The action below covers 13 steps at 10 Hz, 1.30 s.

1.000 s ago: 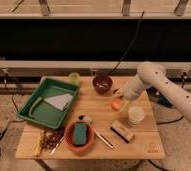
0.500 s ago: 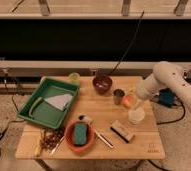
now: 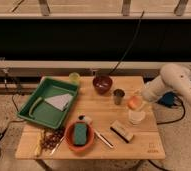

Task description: Place apple in paper cup

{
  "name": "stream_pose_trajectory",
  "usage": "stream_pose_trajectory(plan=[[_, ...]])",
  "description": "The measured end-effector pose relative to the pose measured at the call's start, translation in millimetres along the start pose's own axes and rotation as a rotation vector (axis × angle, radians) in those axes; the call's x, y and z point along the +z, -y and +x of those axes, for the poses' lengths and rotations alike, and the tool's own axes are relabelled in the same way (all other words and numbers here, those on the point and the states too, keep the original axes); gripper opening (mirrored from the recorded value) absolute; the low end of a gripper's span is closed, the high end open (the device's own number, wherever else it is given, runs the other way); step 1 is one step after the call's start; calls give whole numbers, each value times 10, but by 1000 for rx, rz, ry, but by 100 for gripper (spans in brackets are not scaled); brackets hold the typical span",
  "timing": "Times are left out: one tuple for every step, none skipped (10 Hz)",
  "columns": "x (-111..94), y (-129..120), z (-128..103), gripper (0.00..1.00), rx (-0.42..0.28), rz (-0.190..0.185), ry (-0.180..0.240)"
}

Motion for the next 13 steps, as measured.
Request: stream_pose_trajectory(plan=[[-18,-41,26,14,8,1,1],[-40,-83,45,25,14,1,4],[-59,-114,56,33,18,2,6],[-78,-162,65,45,19,1,8],[-81,-198,75,55,21,-2,11],[-83,-221,79,64,22,-4,13],[-71,-241,80,68,22,-8,16],[-49,-268,77,68,22,-17,19],[-27,-278,75,68,23,-20,22],[-14,-286,76,68,24,-22,24],[-9,-295,77,68,24,-22,28],[-16,-304,81,68,22,-21,32],[-32,-309,83,68,22,-19,36]])
